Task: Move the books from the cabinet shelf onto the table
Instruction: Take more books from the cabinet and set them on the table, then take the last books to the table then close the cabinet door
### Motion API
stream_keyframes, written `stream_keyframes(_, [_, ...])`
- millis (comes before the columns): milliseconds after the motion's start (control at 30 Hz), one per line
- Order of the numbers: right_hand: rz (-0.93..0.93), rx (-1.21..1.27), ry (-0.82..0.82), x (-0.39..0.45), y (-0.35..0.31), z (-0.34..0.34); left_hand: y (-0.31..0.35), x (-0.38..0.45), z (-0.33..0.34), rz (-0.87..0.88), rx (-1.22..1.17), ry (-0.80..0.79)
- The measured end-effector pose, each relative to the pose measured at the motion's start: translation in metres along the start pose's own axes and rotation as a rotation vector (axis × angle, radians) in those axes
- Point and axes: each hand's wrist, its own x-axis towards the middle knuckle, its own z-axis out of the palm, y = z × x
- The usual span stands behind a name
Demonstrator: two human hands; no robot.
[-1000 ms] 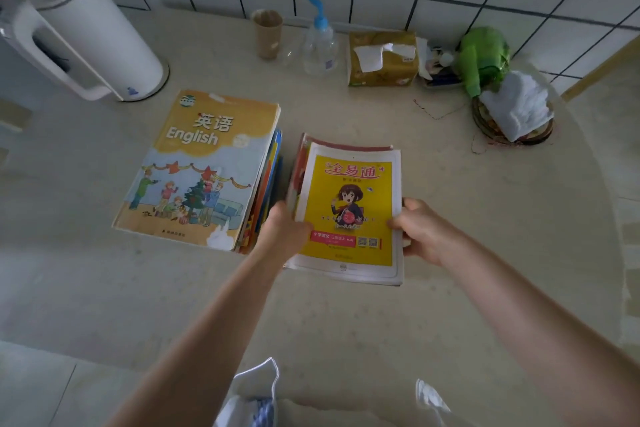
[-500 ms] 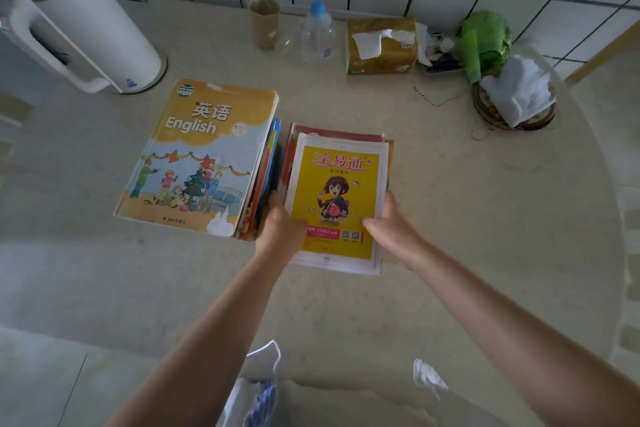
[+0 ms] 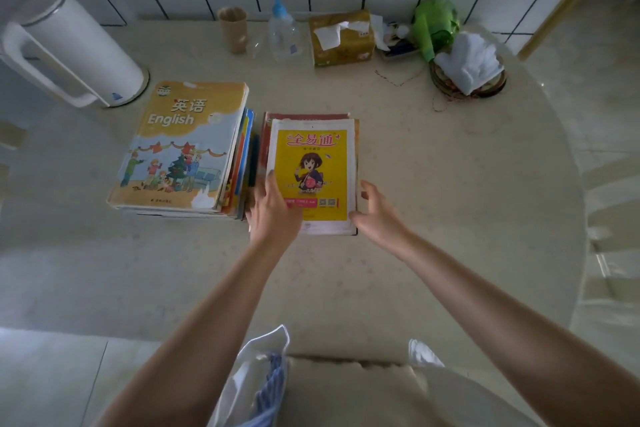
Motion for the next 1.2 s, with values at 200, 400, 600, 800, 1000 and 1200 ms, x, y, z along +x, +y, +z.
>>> stream_keyframes(200, [-0.015, -0.15, 0.095, -0.034, 0.028, -0.004, 0.012, -0.031, 0.015, 0.243, -0.04, 0.058])
stream_keyframes(400, [0.1, -0.137, 0.262, -0.096, 0.072, 0.016, 0.0, -0.064, 0.044, 0.4, -0.058, -0.145])
stream_keyframes(600, [0.326, -0.019, 0.458, -0.175, 0.113, 0.073, -0.023, -0.103, 0.066, 0.692, 0.007, -0.371])
stream_keyframes(800, [0.53, 0.098, 0.623, -0.267, 0.143, 0.129, -0.034, -0.166, 0.093, 0.87, 0.139, -0.65])
stream_keyframes(1000, [0.709, 0.229, 0.8, -0.36, 0.16, 0.187, -0.049, -0.249, 0.116, 1.054, 0.329, -0.941])
stream_keyframes(1200, [0.929, 0.404, 0.996, -0.476, 0.18, 0.271, -0.079, -0.362, 0.145, 1.24, 0.45, -1.149])
